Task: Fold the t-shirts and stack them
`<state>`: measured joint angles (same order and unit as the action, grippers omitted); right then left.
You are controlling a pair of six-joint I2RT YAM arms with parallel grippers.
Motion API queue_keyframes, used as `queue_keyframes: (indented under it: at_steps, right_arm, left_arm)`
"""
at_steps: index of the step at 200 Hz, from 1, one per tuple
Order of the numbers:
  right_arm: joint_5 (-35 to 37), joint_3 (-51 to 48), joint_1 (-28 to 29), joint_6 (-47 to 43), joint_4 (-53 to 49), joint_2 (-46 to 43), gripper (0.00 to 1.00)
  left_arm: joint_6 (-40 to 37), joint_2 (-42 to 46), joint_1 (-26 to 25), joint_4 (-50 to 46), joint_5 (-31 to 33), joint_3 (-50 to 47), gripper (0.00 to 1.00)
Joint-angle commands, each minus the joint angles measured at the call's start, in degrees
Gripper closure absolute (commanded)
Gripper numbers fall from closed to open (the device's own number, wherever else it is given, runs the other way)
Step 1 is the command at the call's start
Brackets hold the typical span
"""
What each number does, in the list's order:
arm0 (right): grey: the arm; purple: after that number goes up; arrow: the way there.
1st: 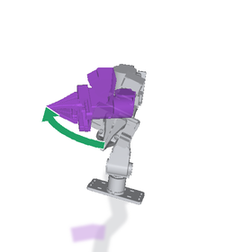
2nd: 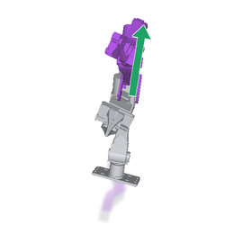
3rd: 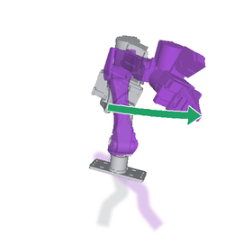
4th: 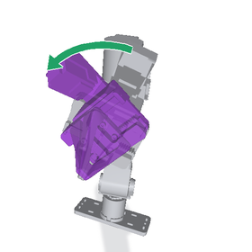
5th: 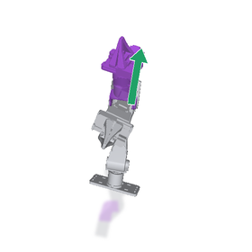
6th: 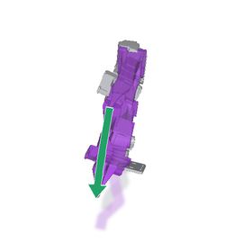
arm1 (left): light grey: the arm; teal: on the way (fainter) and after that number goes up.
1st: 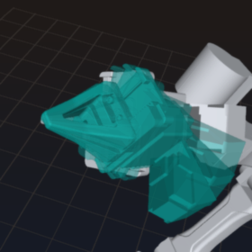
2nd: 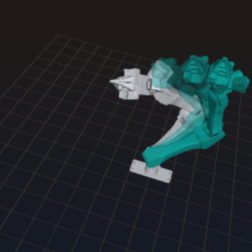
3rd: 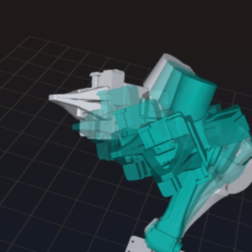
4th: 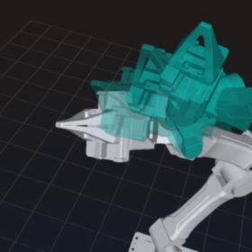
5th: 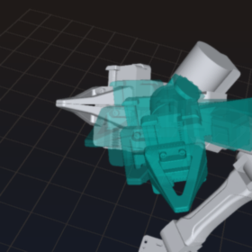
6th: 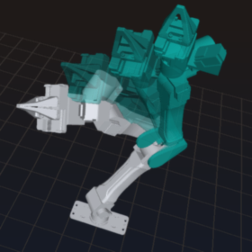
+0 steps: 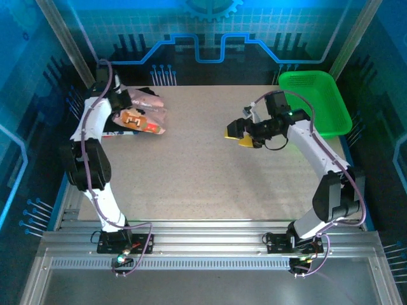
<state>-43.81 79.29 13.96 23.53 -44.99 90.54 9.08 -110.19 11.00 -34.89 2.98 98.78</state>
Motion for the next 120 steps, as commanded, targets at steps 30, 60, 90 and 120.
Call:
queue_keyframes:
  at_steps: [30,60,90,120]
  right_arm:
    - [-0.57,5.51,3.44,0.73,-1.06,6.36,0.0]
    - [0.51,9.14,5.48,0.45,-2.52,9.48,0.0]
    - [1.38,11.05,6.38,0.77,-3.16,11.02,0.0]
    - [1.95,11.13,6.86,0.88,-3.48,11.54,0.0]
  left_arm:
    - [4.13,1.05,8.13,10.26,-7.67,-5.26,1.0]
    - [5.35,-2.16,10.39,11.43,-9.87,-3.64,1.0]
    - [8.29,-4.47,12.19,13.4,-11.09,-2.99,1.0]
    - [9.09,-6.35,12.92,14.42,-12.96,-1.94,1.0]
